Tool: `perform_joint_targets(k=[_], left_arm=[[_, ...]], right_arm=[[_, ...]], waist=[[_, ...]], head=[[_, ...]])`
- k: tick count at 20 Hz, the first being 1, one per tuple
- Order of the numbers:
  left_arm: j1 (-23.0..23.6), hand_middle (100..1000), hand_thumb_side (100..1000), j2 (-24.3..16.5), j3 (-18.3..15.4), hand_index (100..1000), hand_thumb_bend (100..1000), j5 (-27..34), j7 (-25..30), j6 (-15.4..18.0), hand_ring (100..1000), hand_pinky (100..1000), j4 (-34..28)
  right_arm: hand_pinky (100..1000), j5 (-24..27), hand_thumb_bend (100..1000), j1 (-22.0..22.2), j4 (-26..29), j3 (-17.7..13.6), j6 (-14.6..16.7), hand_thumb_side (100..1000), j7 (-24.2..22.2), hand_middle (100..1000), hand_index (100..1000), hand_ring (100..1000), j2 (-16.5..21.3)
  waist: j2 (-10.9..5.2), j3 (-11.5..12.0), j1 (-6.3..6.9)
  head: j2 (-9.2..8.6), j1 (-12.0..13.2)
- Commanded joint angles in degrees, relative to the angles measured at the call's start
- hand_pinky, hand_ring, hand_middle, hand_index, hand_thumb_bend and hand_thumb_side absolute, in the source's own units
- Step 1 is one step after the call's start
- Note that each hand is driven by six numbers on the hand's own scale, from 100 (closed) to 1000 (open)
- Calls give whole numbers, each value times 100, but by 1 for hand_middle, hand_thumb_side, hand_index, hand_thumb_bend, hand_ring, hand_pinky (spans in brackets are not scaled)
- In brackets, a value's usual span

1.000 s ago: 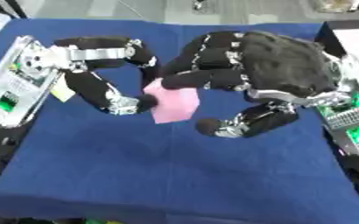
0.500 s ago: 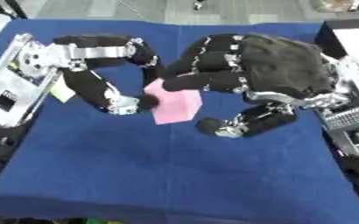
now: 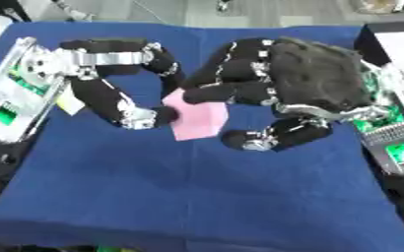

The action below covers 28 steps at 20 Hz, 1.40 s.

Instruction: Pick up the objects with one hand, pass them to the other hand, and then place them into the box on the other side of the table.

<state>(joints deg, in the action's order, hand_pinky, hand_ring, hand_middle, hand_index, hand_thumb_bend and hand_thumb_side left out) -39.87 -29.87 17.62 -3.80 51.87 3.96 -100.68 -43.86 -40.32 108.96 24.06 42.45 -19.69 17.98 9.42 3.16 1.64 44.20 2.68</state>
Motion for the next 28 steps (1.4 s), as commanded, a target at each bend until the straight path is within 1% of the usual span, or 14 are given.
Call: perform_joint_targets(k=[1,2,7,14,17,19,22,25,27,28], left_arm=[[-122,435,563,-61,-14,641,100,7,9,0,514,697,-75],[-124,435,563,-59,-7,641,100,6,9,3,514,697,-74],[-128,436,566,-50,15,643,100,7,9,17,515,697,-66],[-135,440,579,-31,58,647,100,28,9,6,518,698,-74],[-135,459,631,-26,57,671,100,32,9,-6,531,701,-72],[-129,502,686,-27,50,710,105,33,9,-23,561,708,-63],[-123,527,747,-32,35,730,181,27,9,-37,577,714,-42],[-122,567,827,-31,16,761,284,30,9,-35,601,721,-22],[-121,581,845,-29,-4,773,312,33,9,-35,610,725,-1],[-120,595,871,-29,-12,783,341,35,9,-34,620,729,10]], right_arm=[[741,-165,263,-73,17,-10,-28,111,180,799,935,760,-11],[739,-208,263,-74,13,-8,-41,110,242,798,934,758,-13],[696,-398,245,-80,-17,13,-137,100,567,731,916,719,-14],[659,-660,236,-89,-68,76,-250,100,1021,674,892,674,-16],[654,-719,231,-87,-80,84,-281,100,1197,639,879,652,-21],[655,-743,228,-81,-81,83,-299,100,1301,633,875,650,-22],[657,-769,222,-77,-88,90,-304,100,1397,624,873,649,-23],[659,-781,217,-72,-93,94,-306,100,1458,616,871,649,-26],[659,-777,216,-69,-98,97,-308,100,1487,615,871,649,-27],[660,-775,216,-68,-101,97,-308,100,1495,613,870,650,-27]], waist=[[-71,7,3],[-71,7,2],[-71,6,4],[-70,3,5],[-68,0,4],[-66,-3,4],[-63,-7,6],[-62,-11,7],[-62,-12,8],[-62,-13,8]], head=[[-8,-3],[-8,-5],[-8,-10],[-8,-18],[-8,-13],[-8,-9],[-8,-4],[-8,-1],[-8,-1],[-8,0]])
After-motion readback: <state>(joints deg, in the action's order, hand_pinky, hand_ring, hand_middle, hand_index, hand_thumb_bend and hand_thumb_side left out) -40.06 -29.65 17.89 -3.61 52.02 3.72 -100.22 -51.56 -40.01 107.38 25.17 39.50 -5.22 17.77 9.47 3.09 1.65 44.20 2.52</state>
